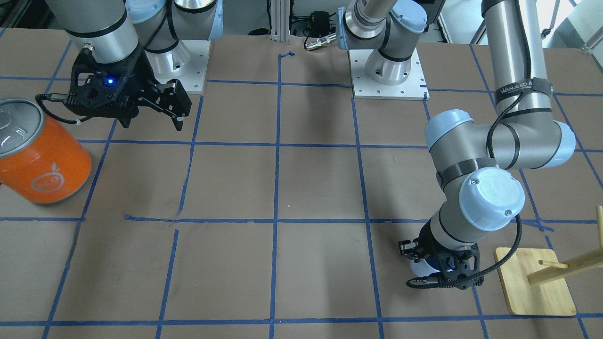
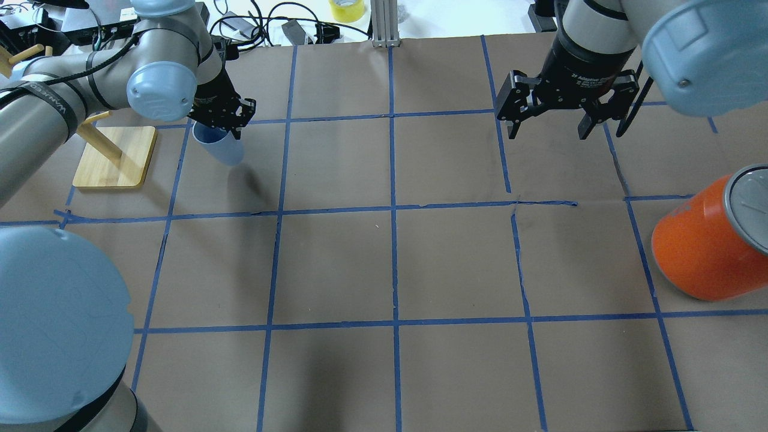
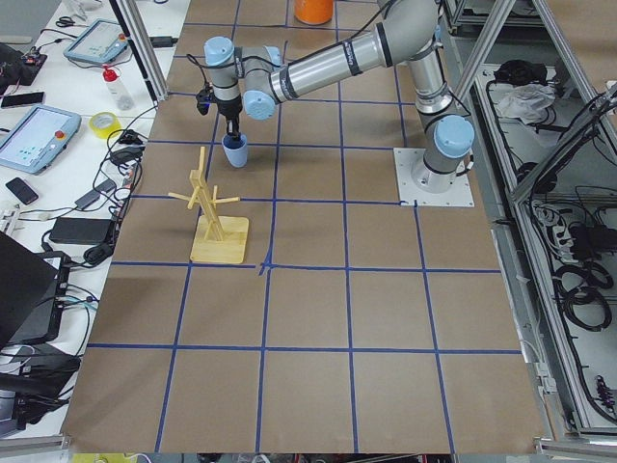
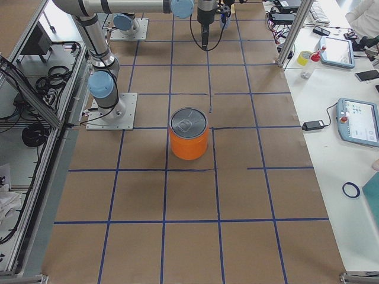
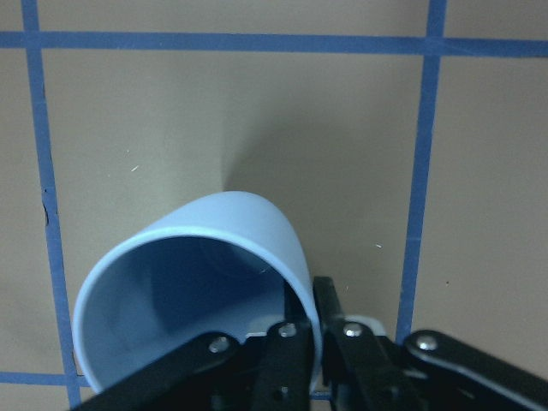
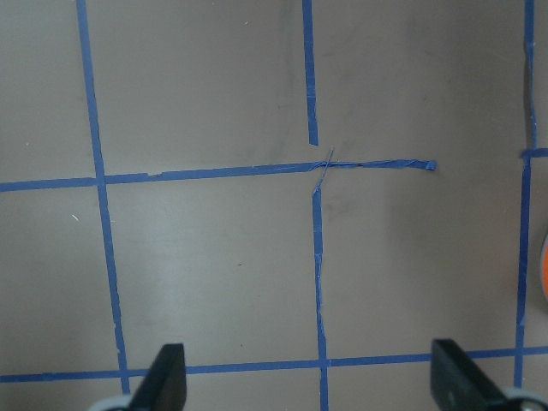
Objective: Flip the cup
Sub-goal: 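Rotate the cup upright and set it down with the left gripper, then open the left gripper and raise it away from the upright cup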
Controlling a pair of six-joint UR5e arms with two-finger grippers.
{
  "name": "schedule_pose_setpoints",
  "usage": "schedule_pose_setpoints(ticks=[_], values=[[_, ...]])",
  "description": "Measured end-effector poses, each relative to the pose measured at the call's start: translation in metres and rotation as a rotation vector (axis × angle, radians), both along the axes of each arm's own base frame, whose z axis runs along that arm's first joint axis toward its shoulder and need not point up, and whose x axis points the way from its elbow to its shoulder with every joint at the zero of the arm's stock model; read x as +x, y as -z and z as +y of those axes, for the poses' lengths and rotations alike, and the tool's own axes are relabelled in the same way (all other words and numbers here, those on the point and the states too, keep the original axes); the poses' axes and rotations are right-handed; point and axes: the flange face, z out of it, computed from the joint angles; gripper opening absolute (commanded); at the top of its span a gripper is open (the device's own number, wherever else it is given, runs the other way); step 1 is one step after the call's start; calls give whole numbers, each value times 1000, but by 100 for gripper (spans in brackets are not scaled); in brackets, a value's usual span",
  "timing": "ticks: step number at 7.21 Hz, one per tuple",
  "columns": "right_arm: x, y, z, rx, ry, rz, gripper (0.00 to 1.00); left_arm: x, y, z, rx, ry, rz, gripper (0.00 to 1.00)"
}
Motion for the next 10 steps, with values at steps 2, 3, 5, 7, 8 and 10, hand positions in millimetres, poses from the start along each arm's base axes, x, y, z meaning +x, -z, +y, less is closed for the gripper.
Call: schedule_pose_setpoints(ticks=[2,3,5,7,8,10], values=[[0,-3,0,-9,5,3,100,0,9,1,16,-1,1,8],[0,-4,0,-13,7,1,100,1,11,1,18,-2,1,99],[0,-8,-1,-30,4,2,100,0,12,2,21,-6,6,100],[0,-8,-5,-56,2,3,100,0,7,3,15,-12,8,100],[0,-8,-4,-58,0,4,100,-2,-6,5,-2,-14,8,100],[-1,-5,-5,-53,-53,6,100,-19,-57,18,-64,1,15,100]])
